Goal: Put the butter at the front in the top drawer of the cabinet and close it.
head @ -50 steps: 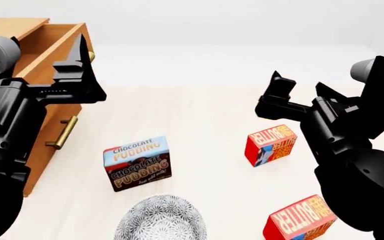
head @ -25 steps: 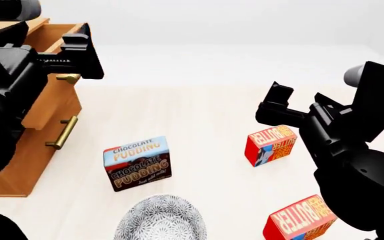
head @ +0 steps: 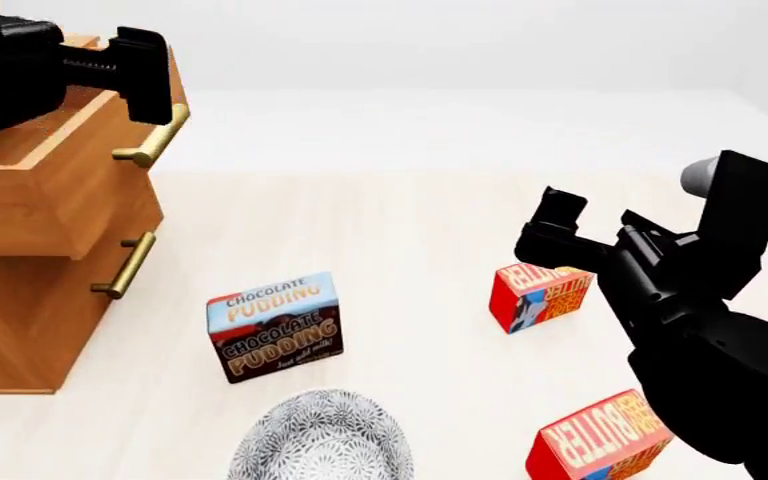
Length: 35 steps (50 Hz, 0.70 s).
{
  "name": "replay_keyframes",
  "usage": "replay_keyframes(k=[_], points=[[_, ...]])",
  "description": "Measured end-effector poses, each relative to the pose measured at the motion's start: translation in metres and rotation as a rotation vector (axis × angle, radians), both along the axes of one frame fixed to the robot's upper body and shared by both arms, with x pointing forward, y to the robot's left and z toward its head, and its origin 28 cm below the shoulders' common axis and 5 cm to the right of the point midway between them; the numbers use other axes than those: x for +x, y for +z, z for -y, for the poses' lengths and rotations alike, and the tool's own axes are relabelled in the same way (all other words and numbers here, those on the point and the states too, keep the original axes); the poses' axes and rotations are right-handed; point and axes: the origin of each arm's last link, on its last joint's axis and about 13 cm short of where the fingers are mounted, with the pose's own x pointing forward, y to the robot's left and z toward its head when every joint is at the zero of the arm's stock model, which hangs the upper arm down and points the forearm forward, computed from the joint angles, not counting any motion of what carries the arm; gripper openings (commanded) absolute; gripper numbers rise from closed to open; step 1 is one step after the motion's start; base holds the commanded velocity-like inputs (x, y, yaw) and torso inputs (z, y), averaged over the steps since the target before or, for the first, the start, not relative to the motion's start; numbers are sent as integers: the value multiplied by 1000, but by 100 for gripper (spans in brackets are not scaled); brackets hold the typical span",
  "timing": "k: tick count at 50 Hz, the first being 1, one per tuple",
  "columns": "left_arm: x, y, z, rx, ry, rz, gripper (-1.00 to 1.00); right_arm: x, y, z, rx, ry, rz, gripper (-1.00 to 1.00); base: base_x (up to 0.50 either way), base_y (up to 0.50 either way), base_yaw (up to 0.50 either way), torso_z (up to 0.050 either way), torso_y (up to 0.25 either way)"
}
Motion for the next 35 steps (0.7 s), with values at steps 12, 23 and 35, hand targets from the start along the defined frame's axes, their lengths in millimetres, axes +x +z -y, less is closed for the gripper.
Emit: replay_keyframes(k=[12,23,35], points=[[13,8,-16,31,39,-69,100,1,-5,2,15,1,-12,100,0,0,0,0,0],[27,5,-32,45,102,-112,100,1,-8,3,22,5,-19,100,0,0,0,0,0],[37,-1,-42,64,152,-149,100,1,-9,3,22,7,-21,100,0,0,0,0,0]])
